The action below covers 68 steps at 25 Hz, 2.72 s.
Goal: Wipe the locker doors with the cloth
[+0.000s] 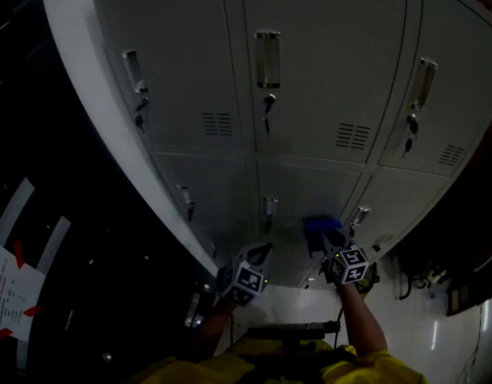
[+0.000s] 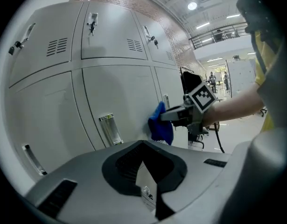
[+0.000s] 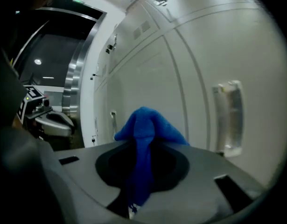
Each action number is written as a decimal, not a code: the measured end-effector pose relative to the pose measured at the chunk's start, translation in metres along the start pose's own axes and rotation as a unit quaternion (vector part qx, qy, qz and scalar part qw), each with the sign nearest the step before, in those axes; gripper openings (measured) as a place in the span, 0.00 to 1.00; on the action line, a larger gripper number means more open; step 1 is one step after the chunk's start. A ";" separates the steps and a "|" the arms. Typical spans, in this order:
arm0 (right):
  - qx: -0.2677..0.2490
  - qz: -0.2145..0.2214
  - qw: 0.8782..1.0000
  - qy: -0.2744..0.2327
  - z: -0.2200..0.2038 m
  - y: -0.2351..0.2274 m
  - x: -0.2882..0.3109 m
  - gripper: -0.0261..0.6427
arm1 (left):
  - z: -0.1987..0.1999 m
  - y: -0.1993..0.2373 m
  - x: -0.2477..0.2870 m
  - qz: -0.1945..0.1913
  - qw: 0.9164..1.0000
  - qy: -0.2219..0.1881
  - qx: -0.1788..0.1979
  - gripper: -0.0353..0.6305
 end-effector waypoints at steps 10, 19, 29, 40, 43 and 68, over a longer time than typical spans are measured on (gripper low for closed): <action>0.005 0.007 1.000 0.007 -0.039 -0.020 0.022 0.14 | 0.001 0.002 0.016 -0.005 1.000 0.008 0.014 0.06; -0.004 0.109 0.994 0.004 -0.009 0.077 0.098 0.14 | -0.024 0.023 -0.011 0.033 0.999 0.025 -0.018 0.06; 0.015 -0.001 1.000 0.018 -0.036 -0.005 0.027 0.14 | -0.013 0.010 0.015 -0.003 1.000 0.016 0.001 0.06; 0.008 0.028 0.997 0.078 -0.089 0.003 0.058 0.14 | 0.000 0.008 0.024 -0.008 1.000 0.015 0.011 0.06; 0.001 0.085 0.993 0.080 -0.086 0.059 0.106 0.14 | -0.005 0.016 0.006 0.014 1.000 0.021 0.008 0.06; 0.010 -0.048 0.999 -0.006 0.030 0.068 -0.046 0.14 | 0.004 0.012 -0.001 -0.022 0.999 -0.014 0.023 0.06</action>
Point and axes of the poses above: the fingertips, and each gripper's own axes: x forward along the fingers, y to its left, z out of its top, the point moved 3 cm from there along -x, backward along the fingers, and after that the axes turned 6 degrees about -x, right-handed, at the moved point
